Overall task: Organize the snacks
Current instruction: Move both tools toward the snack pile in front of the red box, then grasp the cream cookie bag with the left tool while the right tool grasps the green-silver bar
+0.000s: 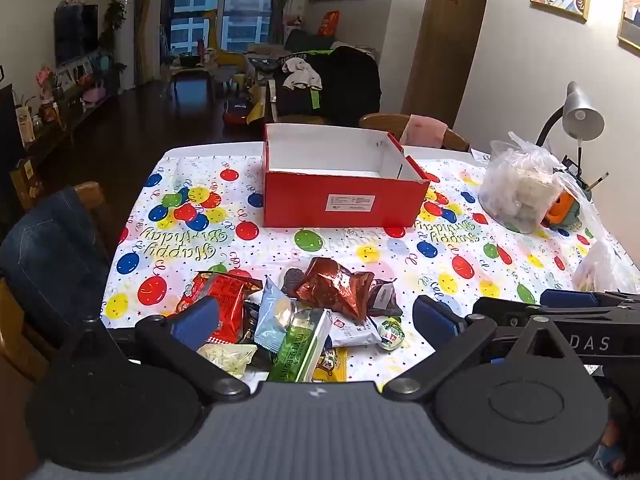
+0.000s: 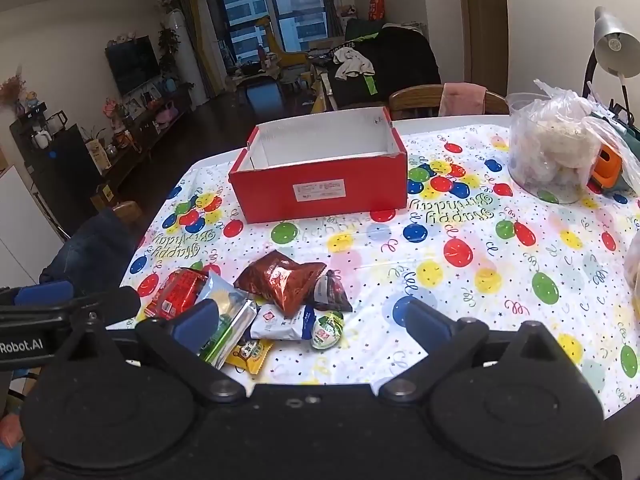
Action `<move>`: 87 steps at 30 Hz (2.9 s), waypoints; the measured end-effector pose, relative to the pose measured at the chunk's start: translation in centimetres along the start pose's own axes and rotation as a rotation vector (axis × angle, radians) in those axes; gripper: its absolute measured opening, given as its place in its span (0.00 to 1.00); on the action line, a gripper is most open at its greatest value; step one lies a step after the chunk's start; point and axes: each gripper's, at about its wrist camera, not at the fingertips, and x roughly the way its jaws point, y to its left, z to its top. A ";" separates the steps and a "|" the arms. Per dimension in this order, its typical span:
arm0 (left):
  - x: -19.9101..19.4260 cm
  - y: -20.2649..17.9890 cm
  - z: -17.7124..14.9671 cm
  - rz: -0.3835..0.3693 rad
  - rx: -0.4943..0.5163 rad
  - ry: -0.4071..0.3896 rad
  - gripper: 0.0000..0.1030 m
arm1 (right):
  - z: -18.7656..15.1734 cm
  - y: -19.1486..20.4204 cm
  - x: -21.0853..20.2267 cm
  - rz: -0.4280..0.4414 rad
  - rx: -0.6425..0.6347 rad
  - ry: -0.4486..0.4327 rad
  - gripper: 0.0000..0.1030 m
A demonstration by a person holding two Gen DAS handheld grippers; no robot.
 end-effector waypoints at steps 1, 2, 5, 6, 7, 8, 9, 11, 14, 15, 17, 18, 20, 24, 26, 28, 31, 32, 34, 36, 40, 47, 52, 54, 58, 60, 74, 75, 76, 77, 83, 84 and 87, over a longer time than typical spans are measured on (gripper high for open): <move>0.0 0.0 0.0 0.000 0.002 -0.001 1.00 | 0.0 0.0 0.0 0.000 -0.001 0.000 0.97; 0.0 0.0 0.0 0.000 0.002 -0.001 1.00 | 0.1 0.0 0.0 0.000 -0.001 0.000 0.96; 0.0 0.0 0.1 0.000 0.003 -0.002 1.00 | 0.2 0.0 0.1 0.002 0.003 0.009 0.96; 0.0 0.1 0.1 0.000 0.002 -0.002 1.00 | 0.2 0.1 0.1 0.001 0.002 0.006 0.96; 0.0 0.0 0.1 0.001 0.002 -0.003 1.00 | 0.2 0.1 0.1 0.001 0.001 0.002 0.96; 0.0 0.0 0.1 0.001 0.002 -0.004 1.00 | 0.2 0.1 0.1 0.002 0.000 -0.004 0.96; -0.1 0.0 0.2 0.002 0.002 -0.005 1.00 | 0.2 0.1 0.1 0.002 -0.001 -0.008 0.96; -0.2 0.5 0.0 0.004 0.001 -0.006 1.00 | 0.2 0.2 0.1 0.004 -0.003 -0.010 0.96; -0.1 0.6 0.2 0.004 0.002 -0.007 1.00 | 0.6 1.0 -0.3 0.006 -0.009 -0.013 0.96; -0.1 0.6 0.2 0.004 0.003 -0.008 1.00 | 0.7 0.9 -0.2 0.007 -0.011 -0.015 0.96; -0.1 0.6 0.2 0.003 0.003 -0.008 1.00 | 0.7 1.0 -0.3 0.014 -0.013 -0.017 0.96; -0.1 0.5 0.2 0.005 0.002 -0.005 1.00 | 0.5 0.4 0.1 0.014 -0.015 -0.012 0.96; -0.1 0.6 0.2 0.005 0.004 -0.004 1.00 | 0.6 0.5 0.2 0.023 -0.017 -0.034 0.96; 0.1 0.7 0.4 0.008 -0.002 0.001 1.00 | 0.6 0.5 0.6 0.029 -0.013 -0.016 0.96; 0.1 0.9 0.5 0.009 -0.002 0.000 1.00 | 0.6 0.6 0.7 0.024 -0.019 -0.005 0.96; 0.1 1.2 0.6 0.008 -0.004 0.001 1.00 | 0.5 0.7 0.9 0.021 -0.023 -0.002 0.96; 0.8 1.5 0.3 0.010 -0.011 0.000 1.00 | 0.6 0.8 1.1 0.020 -0.035 0.007 0.94; 0.9 1.8 0.2 0.010 -0.014 0.004 1.00 | 0.6 0.9 1.3 0.014 -0.046 0.007 0.94; 1.3 1.9 0.1 0.019 -0.017 0.036 1.00 | 0.6 1.0 1.7 0.007 -0.062 0.003 0.94; 1.6 2.0 0.1 0.027 -0.024 0.077 1.00 | 0.6 1.0 2.2 0.007 -0.063 0.007 0.94; 2.5 2.5 -0.4 0.023 -0.056 0.141 1.00 | 0.5 1.0 3.0 0.020 -0.053 -0.009 0.93; 3.7 3.6 -1.1 0.014 -0.113 0.127 1.00 | 0.3 1.2 4.7 0.030 -0.083 0.017 0.92; 5.0 4.4 -1.4 0.004 -0.157 0.153 1.00 | 0.4 0.9 5.7 0.004 -0.098 0.033 0.92; 5.3 5.1 -1.6 0.020 -0.177 0.167 1.00 | 0.3 0.7 6.3 0.000 -0.108 0.051 0.92; 5.9 6.6 -1.8 0.030 -0.203 0.168 1.00 | 0.4 0.4 7.5 0.011 -0.123 0.094 0.89; 6.0 7.2 -1.8 -0.003 -0.184 0.150 1.00 | 0.4 0.3 8.0 0.023 -0.130 0.105 0.89; 11.0 11.0 -4.1 -0.079 -0.222 0.269 0.84 | -1.4 2.1 12.1 0.117 -0.279 0.240 0.79; 11.5 11.5 -4.1 -0.082 -0.240 0.277 0.84 | -1.3 2.3 12.2 0.133 -0.277 0.242 0.78; 11.9 11.8 -4.1 -0.090 -0.258 0.285 0.84 | -1.2 2.6 12.4 0.145 -0.272 0.245 0.78; 12.2 12.1 -4.1 -0.094 -0.272 0.289 0.84 | -1.2 2.9 12.6 0.161 -0.269 0.249 0.76; 13.8 12.5 -4.4 -0.077 -0.244 0.324 0.81 | -1.4 5.0 14.4 0.198 -0.306 0.274 0.68; 13.9 12.5 -4.4 -0.077 -0.239 0.328 0.78 | -1.4 5.2 14.8 0.201 -0.308 0.283 0.66; 14.2 12.8 -4.5 -0.074 -0.237 0.328 0.76 | -1.7 5.7 15.9 0.219 -0.292 0.319 0.57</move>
